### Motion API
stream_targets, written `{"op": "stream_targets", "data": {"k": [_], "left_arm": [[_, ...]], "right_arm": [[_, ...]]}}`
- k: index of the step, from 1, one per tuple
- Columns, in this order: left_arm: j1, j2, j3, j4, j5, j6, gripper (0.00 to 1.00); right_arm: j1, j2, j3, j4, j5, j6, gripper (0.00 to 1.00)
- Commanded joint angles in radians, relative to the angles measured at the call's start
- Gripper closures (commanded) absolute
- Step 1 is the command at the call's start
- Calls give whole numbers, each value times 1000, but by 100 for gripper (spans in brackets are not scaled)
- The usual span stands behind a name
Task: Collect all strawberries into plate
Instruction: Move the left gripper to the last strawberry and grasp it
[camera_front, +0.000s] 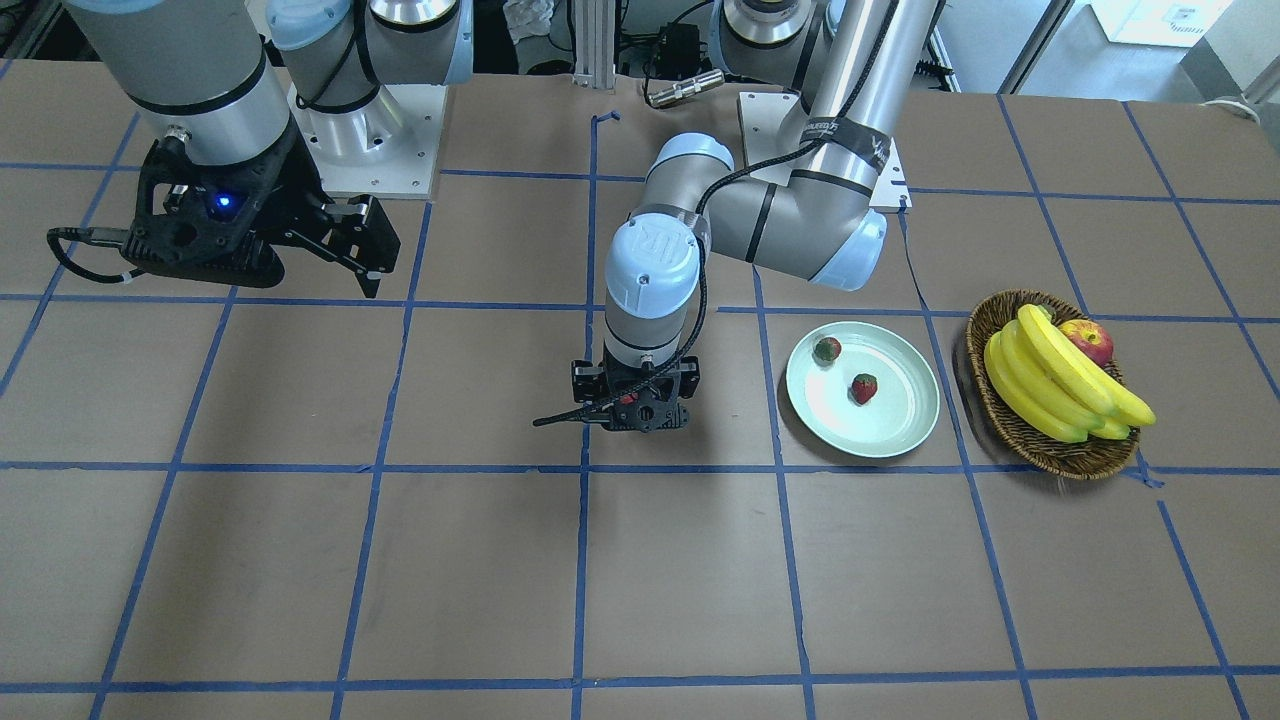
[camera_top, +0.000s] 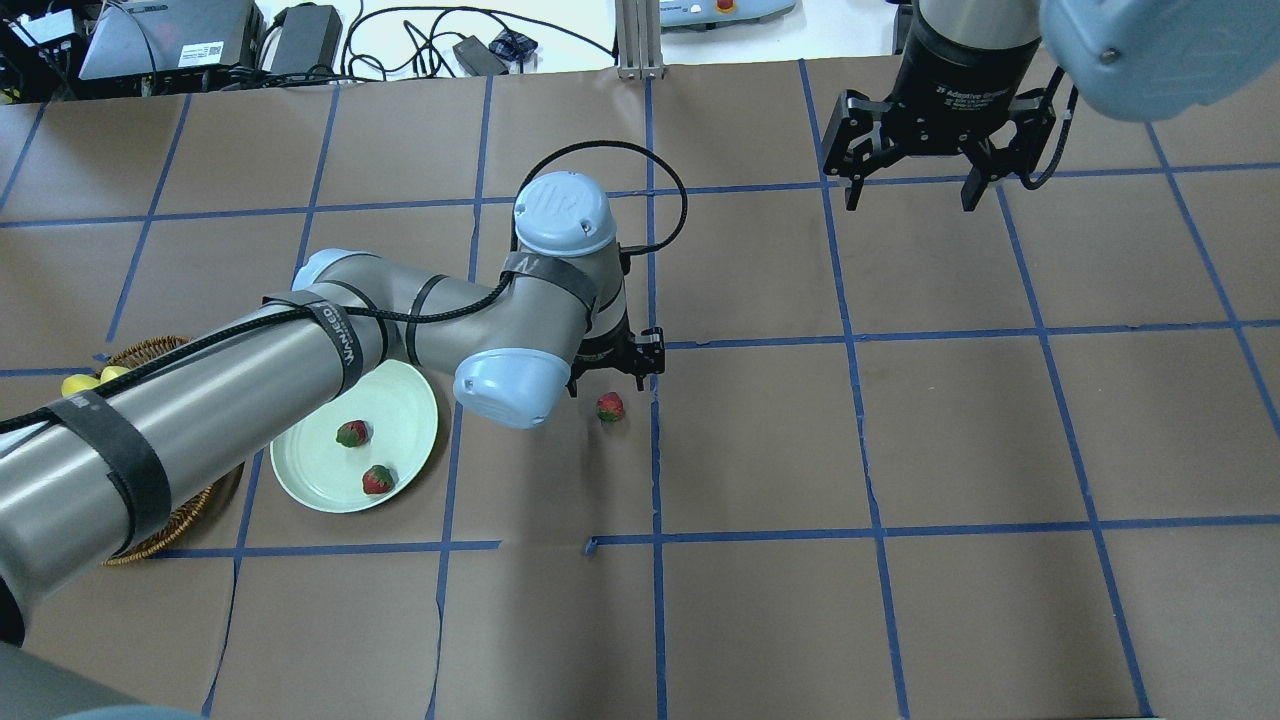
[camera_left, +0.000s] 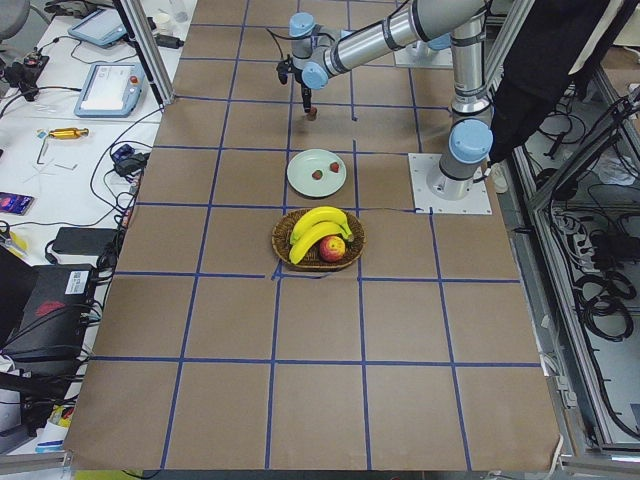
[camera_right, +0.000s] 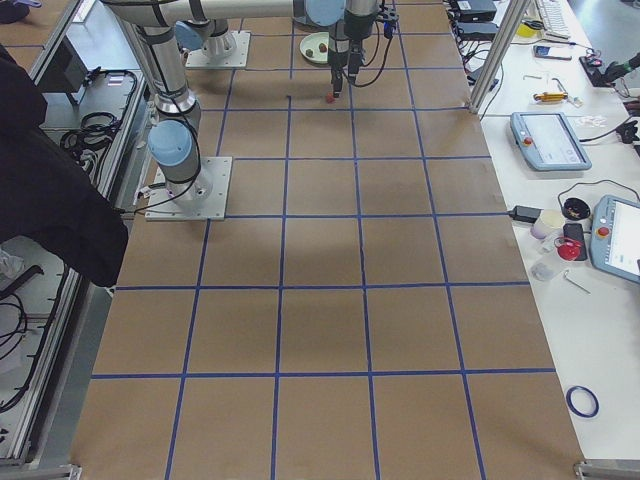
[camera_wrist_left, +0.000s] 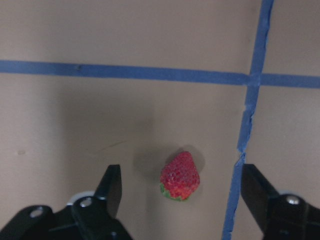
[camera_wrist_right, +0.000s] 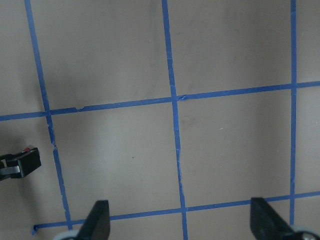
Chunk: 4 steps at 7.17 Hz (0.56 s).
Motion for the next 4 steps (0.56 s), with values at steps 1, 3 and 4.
{"op": "stream_targets", "data": {"k": [1, 3, 4], "left_arm": [[-3, -18, -5, 1, 3, 0, 34], [-3, -18, -7, 1, 3, 0, 58], [-2, -19, -7, 1, 3, 1, 68]], "right_arm": [[0, 0, 0, 0, -1, 0, 0], [0, 0, 0, 2, -3, 0, 0], [0, -1, 0, 2, -4, 0, 0]]}}
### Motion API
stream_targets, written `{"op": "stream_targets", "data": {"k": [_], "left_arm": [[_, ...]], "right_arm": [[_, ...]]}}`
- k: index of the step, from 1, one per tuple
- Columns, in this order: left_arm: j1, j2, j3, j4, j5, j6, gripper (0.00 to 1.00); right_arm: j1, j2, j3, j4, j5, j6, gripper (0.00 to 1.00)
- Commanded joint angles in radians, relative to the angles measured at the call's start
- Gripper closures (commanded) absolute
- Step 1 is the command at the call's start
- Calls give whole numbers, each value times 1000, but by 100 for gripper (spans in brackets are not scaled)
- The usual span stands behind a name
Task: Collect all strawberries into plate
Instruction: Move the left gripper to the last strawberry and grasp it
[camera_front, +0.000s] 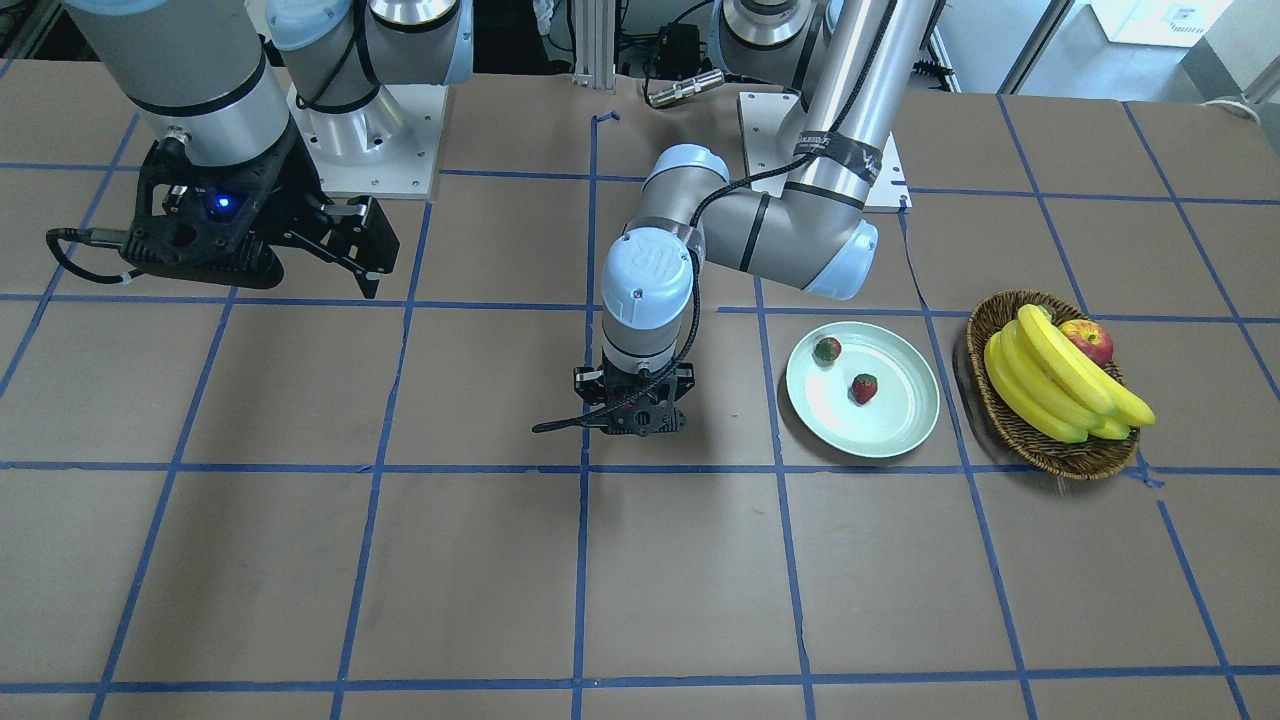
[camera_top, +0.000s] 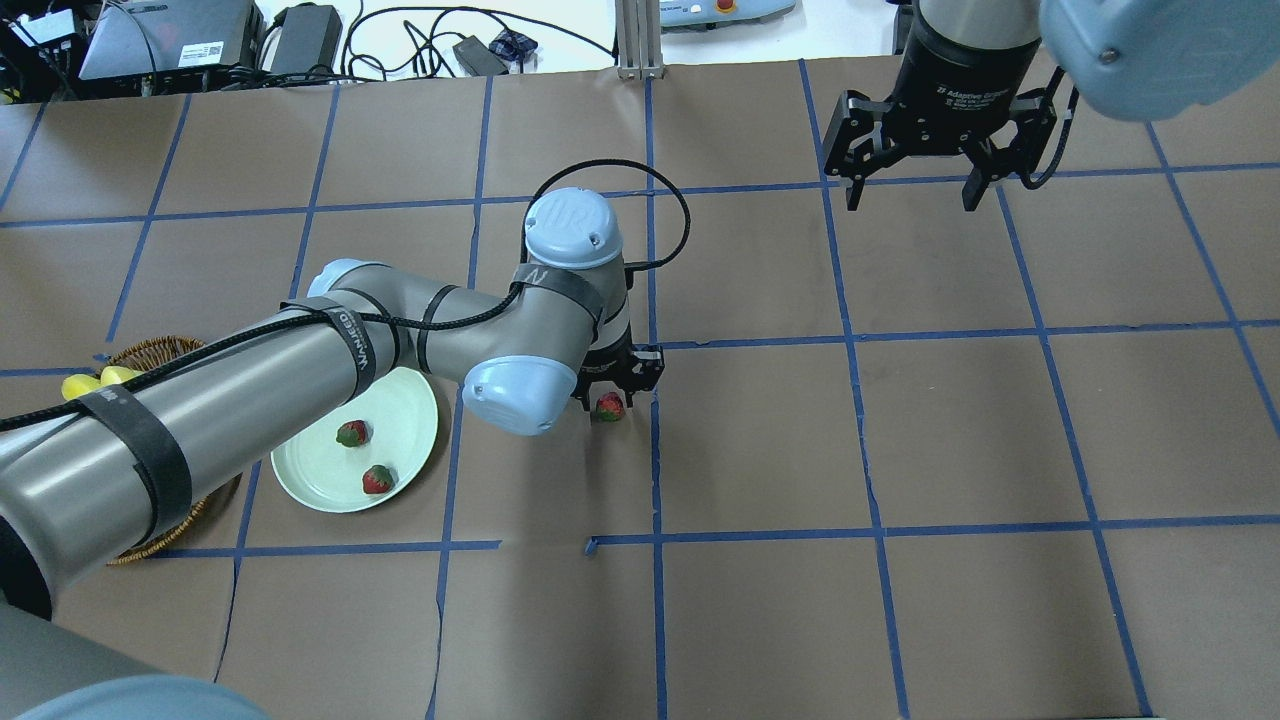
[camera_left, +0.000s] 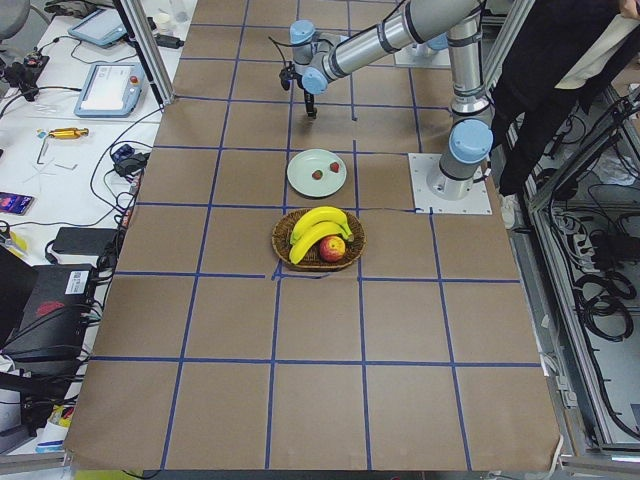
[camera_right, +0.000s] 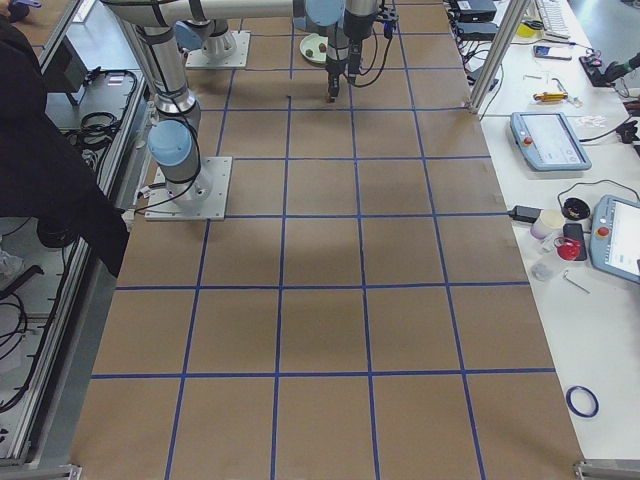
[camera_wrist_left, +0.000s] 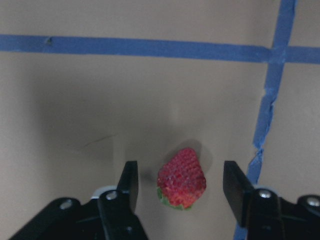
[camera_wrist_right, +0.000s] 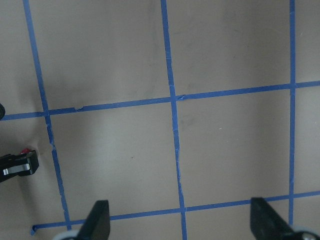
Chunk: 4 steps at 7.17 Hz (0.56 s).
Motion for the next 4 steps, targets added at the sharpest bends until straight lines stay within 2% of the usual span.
{"op": "stream_targets", "data": {"k": [1, 3, 4], "left_arm": [[1, -1, -1, 0, 2, 4, 80], [18, 54, 10, -11, 20, 112, 80], [68, 80, 7, -41, 69, 136, 80]], "right_arm": [[0, -1, 0, -1, -1, 0, 0], [0, -1, 0, -1, -3, 0, 0], [0, -1, 0, -1, -1, 0, 0]]}}
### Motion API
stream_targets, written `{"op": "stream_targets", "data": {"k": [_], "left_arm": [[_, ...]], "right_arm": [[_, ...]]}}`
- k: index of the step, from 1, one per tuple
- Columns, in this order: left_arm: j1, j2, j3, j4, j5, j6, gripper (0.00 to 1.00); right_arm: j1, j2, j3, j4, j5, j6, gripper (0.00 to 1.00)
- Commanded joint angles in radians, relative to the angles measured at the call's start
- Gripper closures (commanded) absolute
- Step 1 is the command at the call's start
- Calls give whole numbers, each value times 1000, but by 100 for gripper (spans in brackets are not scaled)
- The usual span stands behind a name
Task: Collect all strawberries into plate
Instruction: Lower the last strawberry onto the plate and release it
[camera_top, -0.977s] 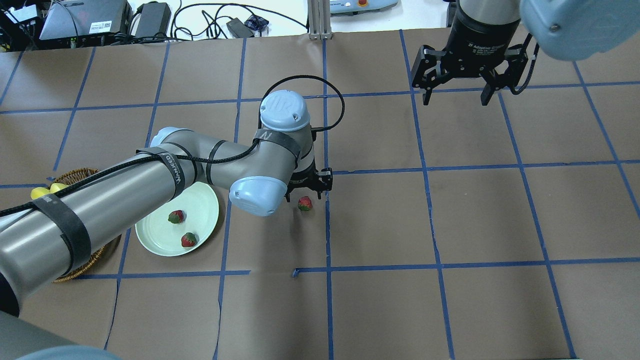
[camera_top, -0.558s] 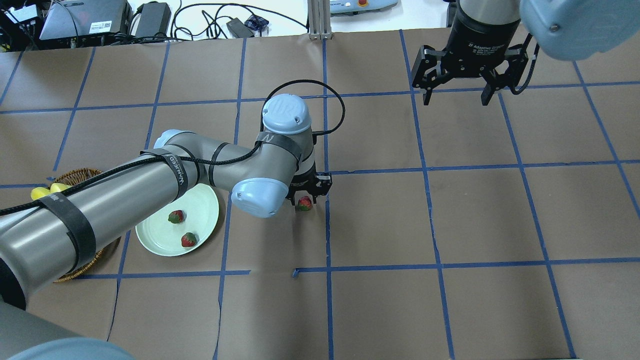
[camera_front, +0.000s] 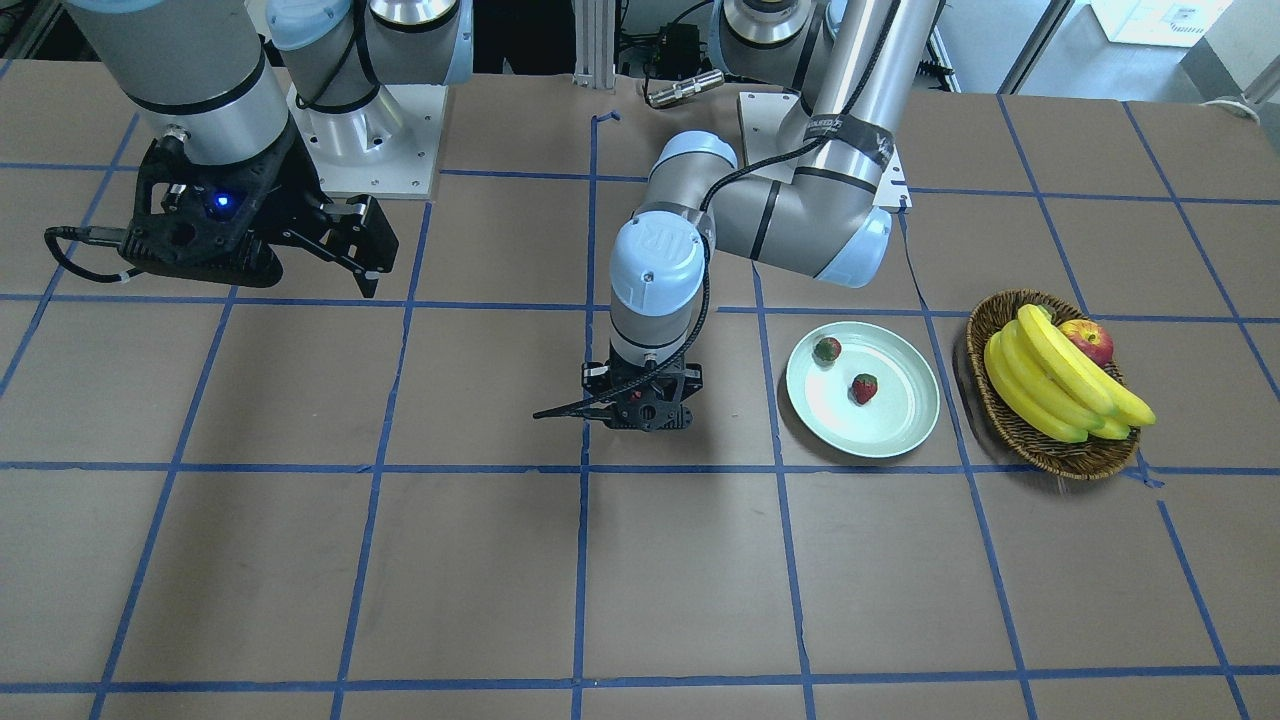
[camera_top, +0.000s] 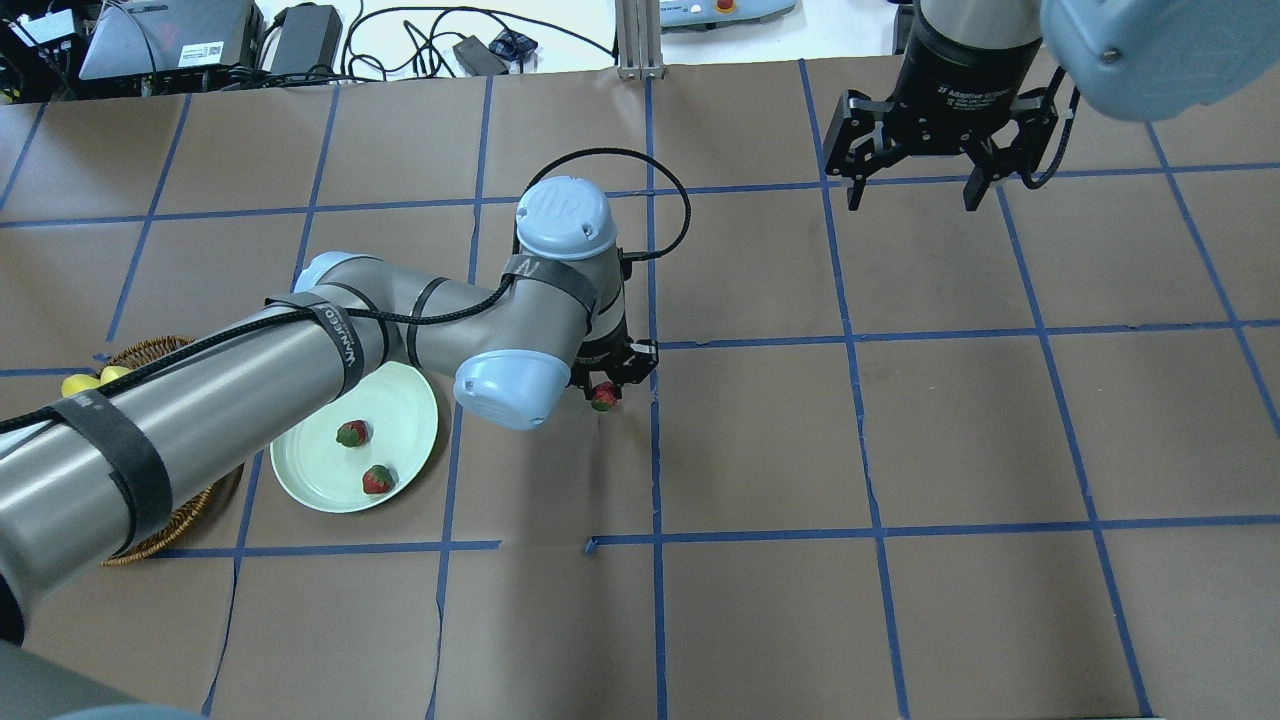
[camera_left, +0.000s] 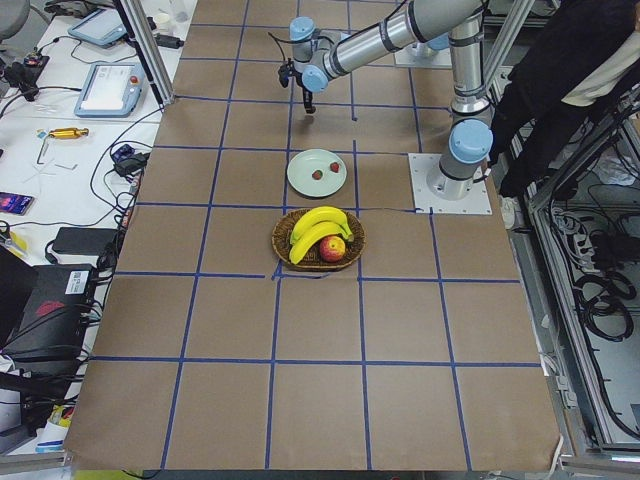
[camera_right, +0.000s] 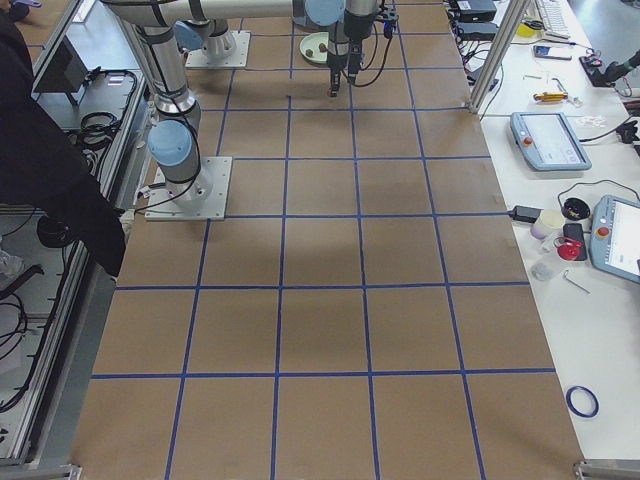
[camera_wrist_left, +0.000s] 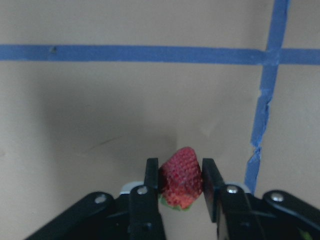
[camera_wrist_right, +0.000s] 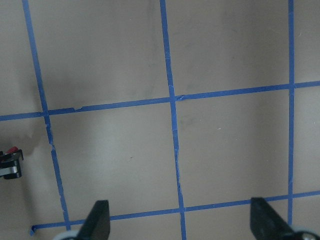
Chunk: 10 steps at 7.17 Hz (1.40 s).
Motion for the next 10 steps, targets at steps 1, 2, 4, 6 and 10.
{"op": "stream_targets", "data": {"k": [1, 2, 4, 6, 10], "left_arm": [[95, 74, -6, -90, 54, 131, 80], [137, 112, -17, -188, 86, 234, 81], [238, 163, -116, -212, 152, 385, 80], [370, 166, -175, -150, 154, 532, 80], [374, 183, -169, -143, 151, 527, 11]], "right_arm": [[0, 2, 0, 0, -1, 0, 0], [0, 0, 0, 0, 2, 0, 0], [0, 2, 0, 0, 2, 0, 0], [0, 2, 0, 0, 2, 0, 0], [0, 3, 0, 0, 2, 0, 0]]}}
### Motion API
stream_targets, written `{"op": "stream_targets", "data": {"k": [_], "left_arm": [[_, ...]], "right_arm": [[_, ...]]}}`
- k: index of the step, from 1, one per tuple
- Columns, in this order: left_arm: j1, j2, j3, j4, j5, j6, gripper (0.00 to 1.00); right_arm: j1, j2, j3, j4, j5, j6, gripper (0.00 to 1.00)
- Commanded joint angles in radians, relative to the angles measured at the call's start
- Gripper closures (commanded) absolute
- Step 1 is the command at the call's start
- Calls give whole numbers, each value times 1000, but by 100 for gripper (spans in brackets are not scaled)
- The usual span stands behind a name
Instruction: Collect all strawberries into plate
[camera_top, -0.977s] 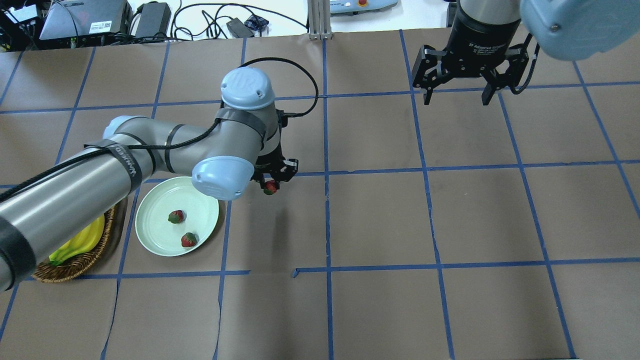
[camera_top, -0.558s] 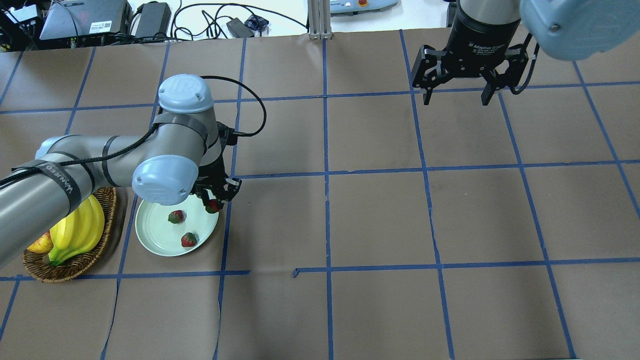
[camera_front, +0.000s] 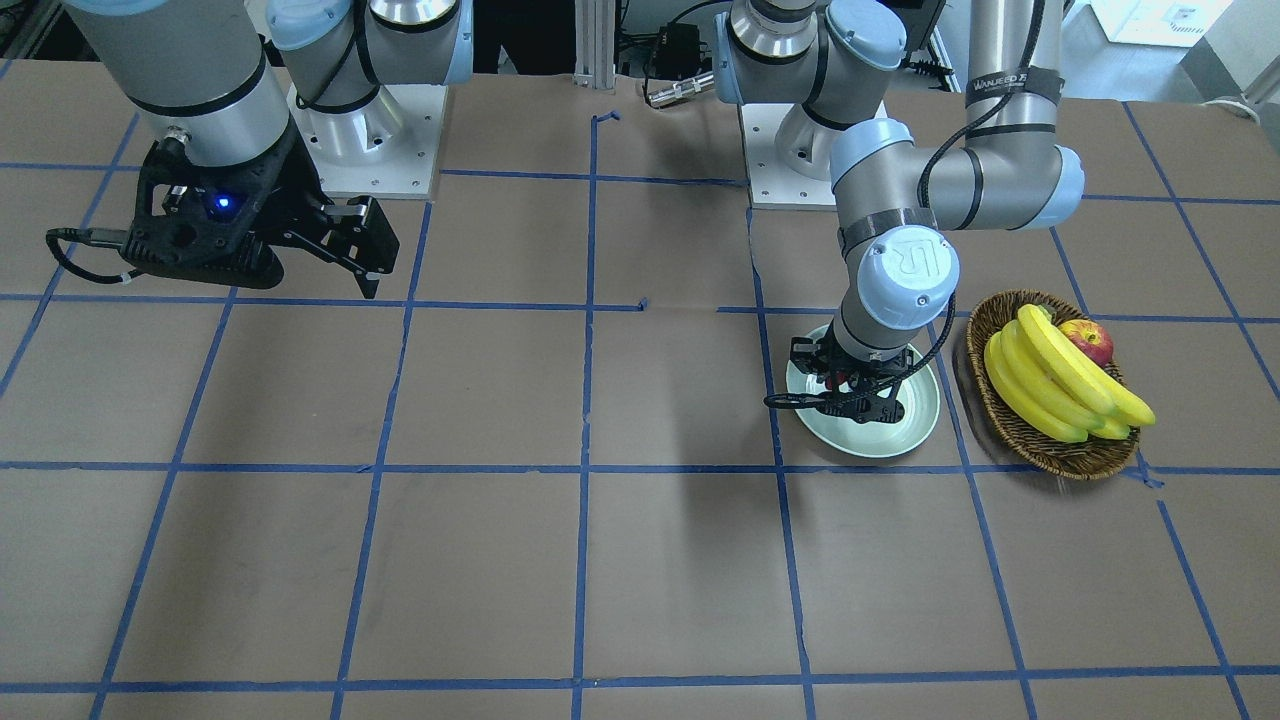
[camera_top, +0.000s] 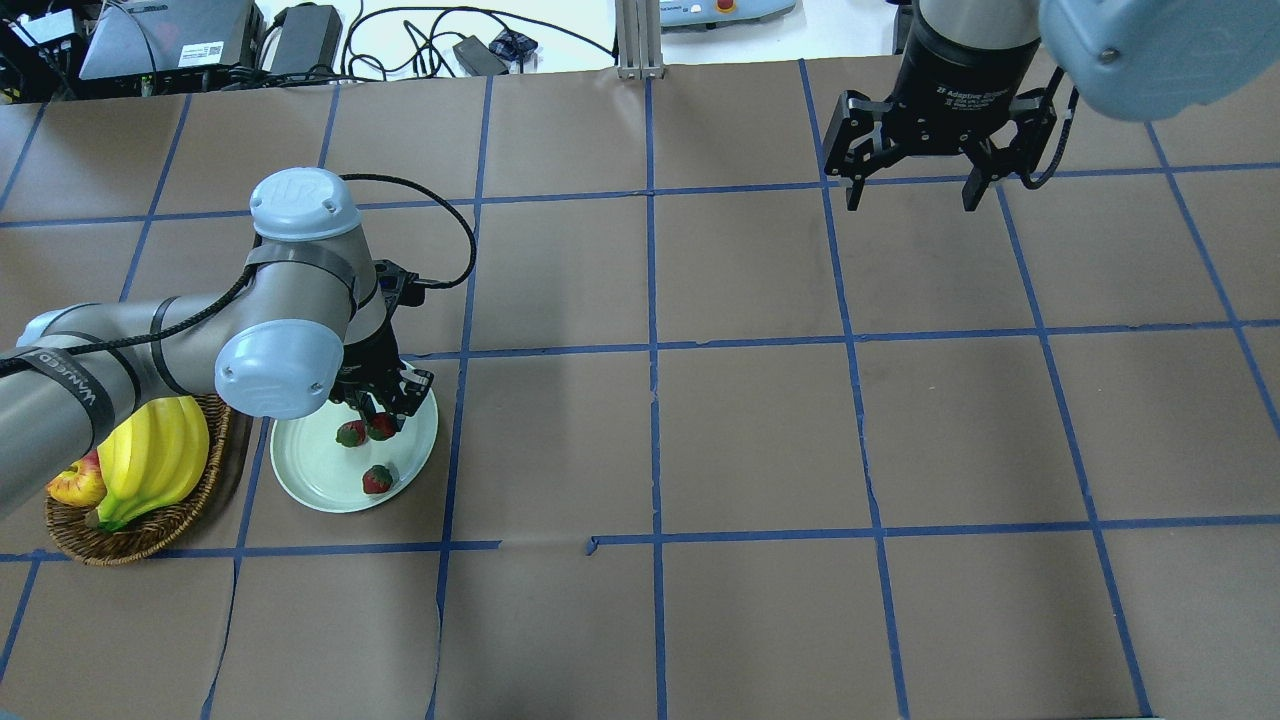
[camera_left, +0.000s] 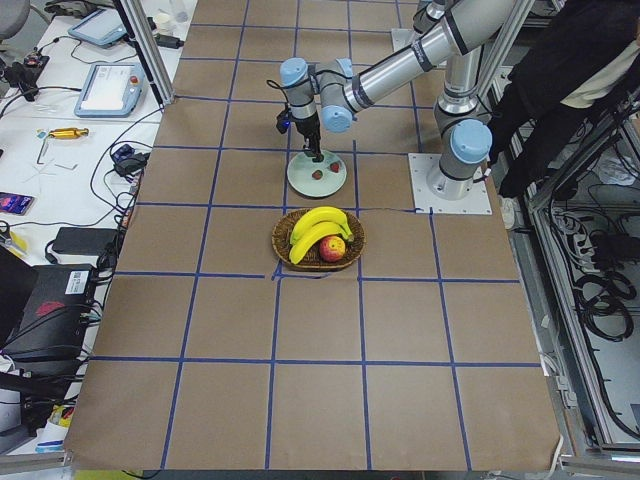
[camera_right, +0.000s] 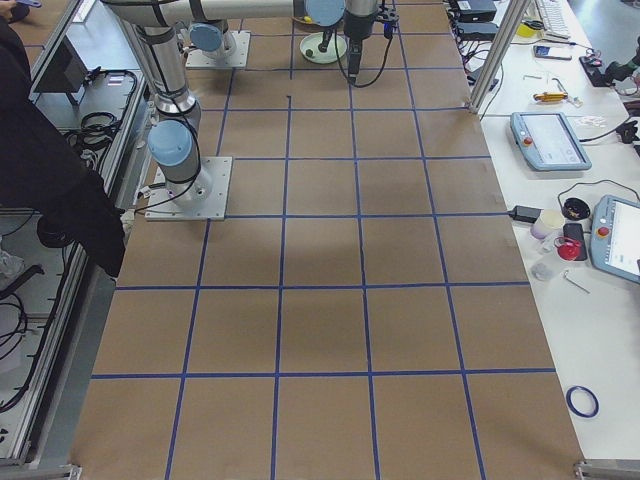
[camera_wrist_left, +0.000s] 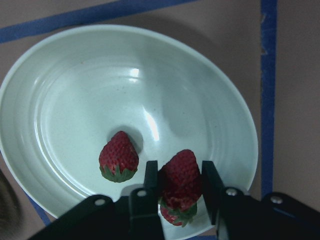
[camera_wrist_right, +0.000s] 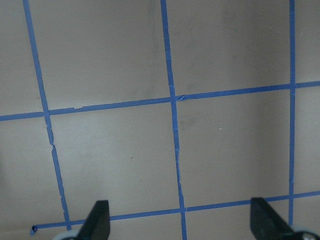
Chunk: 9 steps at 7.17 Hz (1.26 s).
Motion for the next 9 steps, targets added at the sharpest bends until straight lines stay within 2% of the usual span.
{"op": "stream_targets", "data": {"k": [1, 4, 6, 7, 9], "left_arm": [[-10, 43, 33, 28, -9, -2, 0], [-22, 158, 141, 1, -34, -14, 0], [-42, 227, 262, -183, -78, -46, 0], [-72, 232, 338, -267, -115, -128, 0], [-109, 252, 407, -344, -126, -171, 0]], "right_arm": [[0, 1, 0, 0, 0, 0, 0], [0, 1, 0, 0, 3, 0, 0], [0, 1, 0, 0, 5, 0, 0], [0, 0, 0, 0, 5, 0, 0], [0, -1, -1, 0, 3, 0, 0]]}}
